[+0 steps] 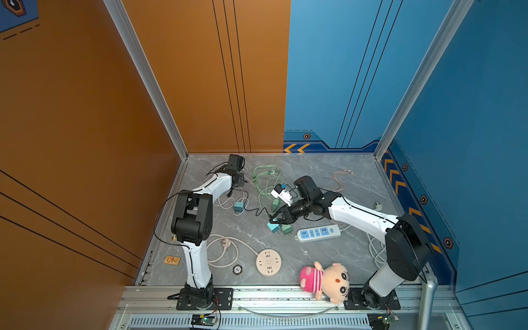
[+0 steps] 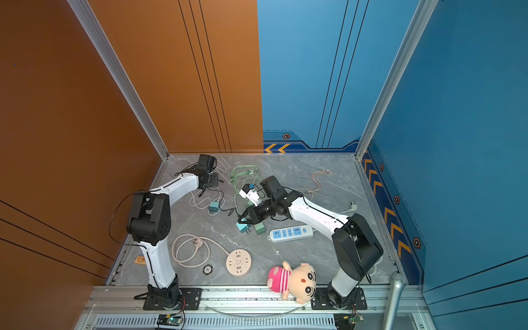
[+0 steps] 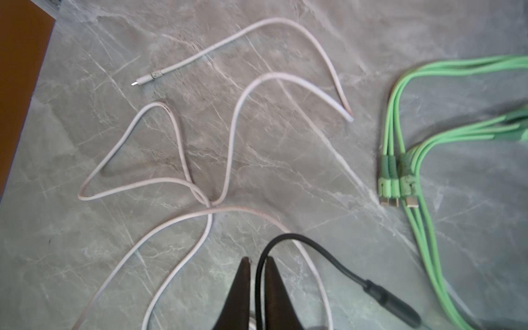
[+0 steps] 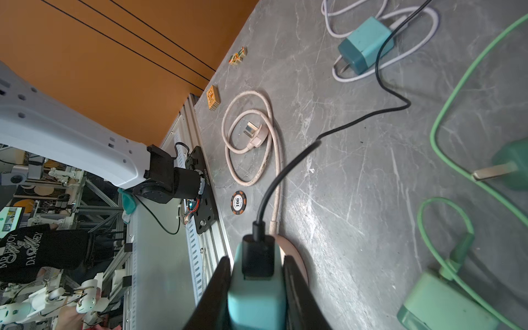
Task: Insert plugs into power strip
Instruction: Pull the power cord.
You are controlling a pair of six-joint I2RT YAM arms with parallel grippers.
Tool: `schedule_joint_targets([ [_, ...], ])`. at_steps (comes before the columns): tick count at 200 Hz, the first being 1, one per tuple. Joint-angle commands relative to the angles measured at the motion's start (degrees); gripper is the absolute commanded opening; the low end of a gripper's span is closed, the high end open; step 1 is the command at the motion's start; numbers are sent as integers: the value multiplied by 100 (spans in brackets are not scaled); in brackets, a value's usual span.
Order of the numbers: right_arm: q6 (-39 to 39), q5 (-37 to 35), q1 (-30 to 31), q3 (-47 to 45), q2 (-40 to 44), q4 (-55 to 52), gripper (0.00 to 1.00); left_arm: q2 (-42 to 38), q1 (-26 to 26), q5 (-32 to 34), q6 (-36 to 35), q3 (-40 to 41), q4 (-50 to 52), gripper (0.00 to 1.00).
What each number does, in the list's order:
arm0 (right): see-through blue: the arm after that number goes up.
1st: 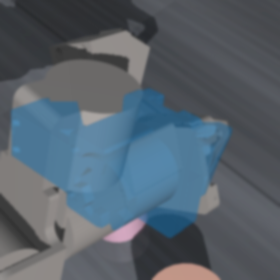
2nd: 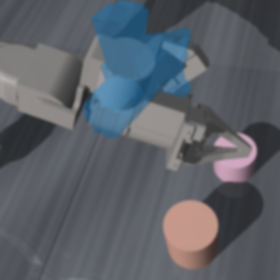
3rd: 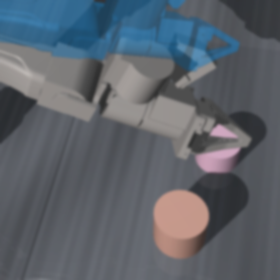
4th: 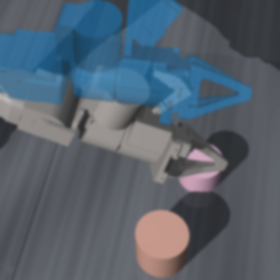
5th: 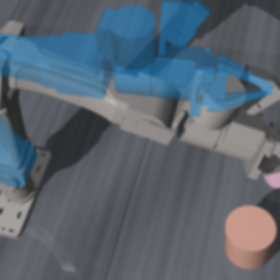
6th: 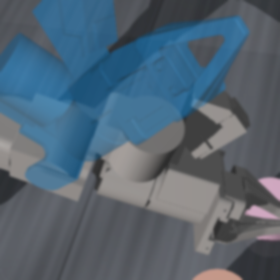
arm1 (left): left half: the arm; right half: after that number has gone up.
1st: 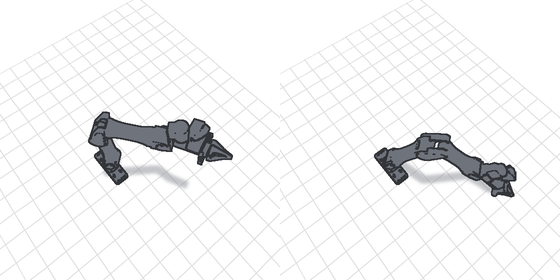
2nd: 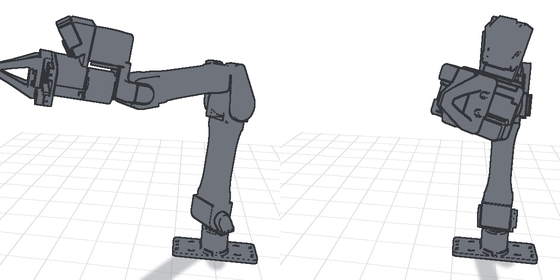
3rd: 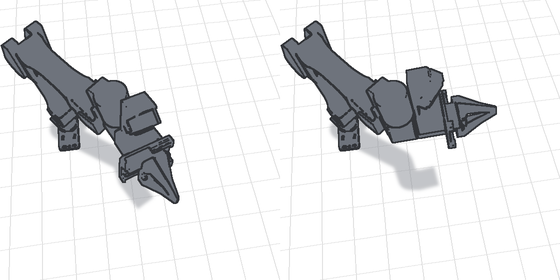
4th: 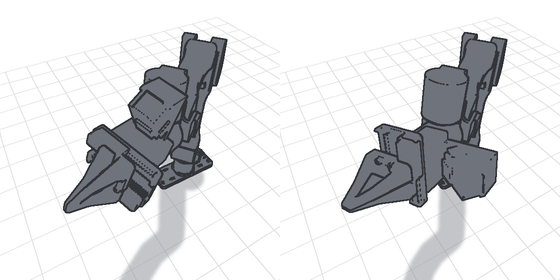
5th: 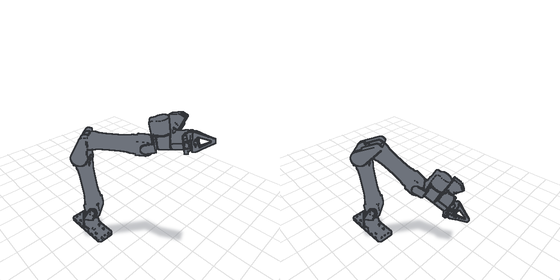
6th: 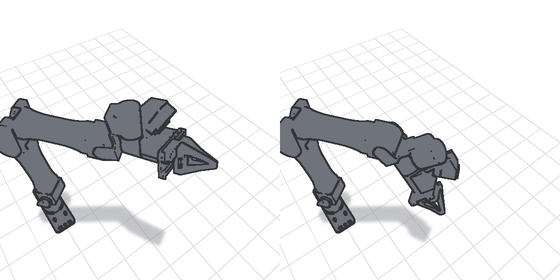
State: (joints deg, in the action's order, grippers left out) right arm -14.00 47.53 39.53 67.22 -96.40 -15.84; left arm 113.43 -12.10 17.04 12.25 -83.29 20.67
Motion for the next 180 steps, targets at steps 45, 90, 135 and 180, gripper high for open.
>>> schedule_joint_targets([
  [45, -261, -235, 29, 450, -334, 294, 0, -530, -162, -59, 19, -58, 500, 43],
  [90, -366, -362, 29, 440, -338, 421, 0, -2507, -548, -219, 437, 1366, 533, 48],
  [135, -1130, -340, 29, 337, -409, 1366, 0, -3864, -1176, 0, 911, 2176, 1252, 50],
  [180, -2184, -518, 12, 401, -485, 2373, 0, -5148, -1819, 105, 1734, 2758, 1607, 60],
])
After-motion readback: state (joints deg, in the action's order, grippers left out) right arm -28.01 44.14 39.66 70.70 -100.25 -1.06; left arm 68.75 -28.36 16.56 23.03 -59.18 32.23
